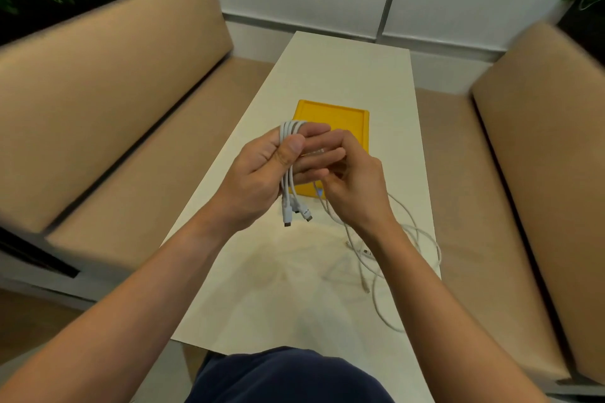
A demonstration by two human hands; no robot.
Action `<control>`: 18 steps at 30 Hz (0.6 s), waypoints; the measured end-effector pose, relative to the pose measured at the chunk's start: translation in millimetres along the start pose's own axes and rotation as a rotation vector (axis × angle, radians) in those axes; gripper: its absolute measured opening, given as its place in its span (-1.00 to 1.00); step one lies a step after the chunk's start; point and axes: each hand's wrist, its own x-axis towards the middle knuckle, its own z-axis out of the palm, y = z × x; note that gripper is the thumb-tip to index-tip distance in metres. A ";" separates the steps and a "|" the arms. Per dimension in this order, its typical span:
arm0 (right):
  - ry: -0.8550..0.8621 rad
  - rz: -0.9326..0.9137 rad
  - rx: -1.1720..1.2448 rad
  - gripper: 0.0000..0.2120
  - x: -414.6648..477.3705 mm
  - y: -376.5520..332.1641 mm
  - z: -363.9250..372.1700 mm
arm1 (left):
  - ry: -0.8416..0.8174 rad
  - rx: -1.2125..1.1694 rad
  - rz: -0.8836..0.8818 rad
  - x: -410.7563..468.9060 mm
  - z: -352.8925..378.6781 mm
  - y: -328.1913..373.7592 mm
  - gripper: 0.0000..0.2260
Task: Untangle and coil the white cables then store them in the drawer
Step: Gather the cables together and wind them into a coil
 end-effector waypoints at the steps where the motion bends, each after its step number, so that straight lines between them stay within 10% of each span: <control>1: -0.007 0.012 0.009 -0.82 2.1 -0.5 -1.7 | -0.002 0.006 0.003 -0.2 -0.9 0.9 -0.69; 18: -0.231 0.115 0.285 -0.84 -8.1 -5.5 7.1 | 0.015 -0.040 0.042 8.9 -7.8 -1.3 -0.68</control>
